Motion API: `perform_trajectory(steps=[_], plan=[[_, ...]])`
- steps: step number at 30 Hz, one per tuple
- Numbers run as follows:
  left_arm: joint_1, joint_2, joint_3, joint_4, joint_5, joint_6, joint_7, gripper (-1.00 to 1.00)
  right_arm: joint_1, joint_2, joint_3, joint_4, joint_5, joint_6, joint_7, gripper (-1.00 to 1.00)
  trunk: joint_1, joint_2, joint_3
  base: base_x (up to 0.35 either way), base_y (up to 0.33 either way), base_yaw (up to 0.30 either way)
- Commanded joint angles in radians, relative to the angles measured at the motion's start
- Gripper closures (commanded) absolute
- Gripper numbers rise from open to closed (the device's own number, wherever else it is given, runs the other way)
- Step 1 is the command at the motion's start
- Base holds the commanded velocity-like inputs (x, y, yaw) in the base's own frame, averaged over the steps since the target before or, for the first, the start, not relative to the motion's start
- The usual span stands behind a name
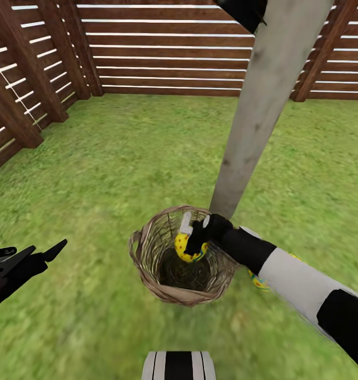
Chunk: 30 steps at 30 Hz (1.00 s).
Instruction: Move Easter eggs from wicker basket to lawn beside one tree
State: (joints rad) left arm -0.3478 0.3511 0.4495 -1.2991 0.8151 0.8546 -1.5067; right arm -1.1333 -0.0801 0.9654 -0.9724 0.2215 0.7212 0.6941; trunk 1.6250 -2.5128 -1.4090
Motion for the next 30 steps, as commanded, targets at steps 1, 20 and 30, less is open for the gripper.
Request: perform_trajectory(steps=[1,20,30], plan=[[0.0,0.0,0.0,0.0,0.0,0.011,-0.003,-1.0,0.0,-0.024,-0.03,-0.03,0.01,0.004,0.058,1.0,0.0,0.0,0.003,0.0,0.0,0.0],[0.007,0.013,0.015,0.003,-0.001,0.01,-0.002,-1.0,-0.006,0.002,-0.017,-0.094,0.078,0.0,0.124,1.0,-0.008,0.004,0.065,-0.07,0.0,0.0],[0.007,0.013,0.015,0.003,-0.001,0.011,0.001,-1.0,-0.006,-0.001,-0.016,-0.095,0.07,0.005,0.124,1.0,-0.012,0.006,0.104,-0.138,0.0,0.0]])
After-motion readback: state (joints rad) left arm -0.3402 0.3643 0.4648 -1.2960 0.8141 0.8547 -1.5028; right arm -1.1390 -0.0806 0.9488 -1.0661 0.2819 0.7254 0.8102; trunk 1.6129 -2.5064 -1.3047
